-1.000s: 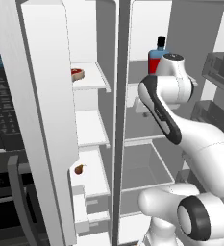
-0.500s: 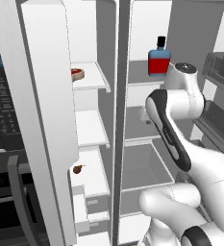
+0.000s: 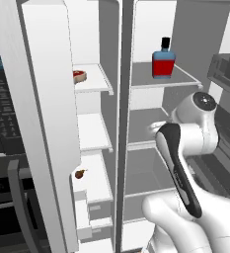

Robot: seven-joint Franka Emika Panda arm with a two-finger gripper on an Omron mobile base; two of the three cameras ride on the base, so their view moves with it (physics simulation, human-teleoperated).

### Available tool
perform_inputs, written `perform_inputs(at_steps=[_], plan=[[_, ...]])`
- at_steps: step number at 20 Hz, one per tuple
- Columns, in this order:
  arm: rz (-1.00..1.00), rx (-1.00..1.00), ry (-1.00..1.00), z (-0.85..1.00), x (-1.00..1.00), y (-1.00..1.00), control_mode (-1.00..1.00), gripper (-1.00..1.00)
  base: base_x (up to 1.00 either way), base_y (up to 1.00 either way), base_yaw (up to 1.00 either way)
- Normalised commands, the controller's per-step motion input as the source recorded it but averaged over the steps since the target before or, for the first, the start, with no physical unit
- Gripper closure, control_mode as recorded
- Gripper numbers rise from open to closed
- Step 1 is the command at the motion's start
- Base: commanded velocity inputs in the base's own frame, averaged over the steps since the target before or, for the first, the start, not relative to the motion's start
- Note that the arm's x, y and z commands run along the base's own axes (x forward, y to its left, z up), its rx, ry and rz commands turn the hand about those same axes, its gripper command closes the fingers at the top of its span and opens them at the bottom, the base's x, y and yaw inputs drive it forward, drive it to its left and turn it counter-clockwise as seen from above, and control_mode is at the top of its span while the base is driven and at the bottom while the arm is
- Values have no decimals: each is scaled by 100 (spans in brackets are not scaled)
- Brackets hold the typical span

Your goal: Pick up the frozen steak from the freezer, place it on any shelf in the fridge, and close the fridge and freezer doors when done.

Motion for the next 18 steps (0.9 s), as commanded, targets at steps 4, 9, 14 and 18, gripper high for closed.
perform_inputs(at_steps=[4,9,14,18], plan=[[1,1,-1,0,-8,11,100,-100,-6,14,0],[0,0,0,0,0,0,100,-100,-1,49,0],[0,0,0,0,0,0,100,-100,0,46,0],[0,0,0,0,0,0,100,-100,7,21,0]])
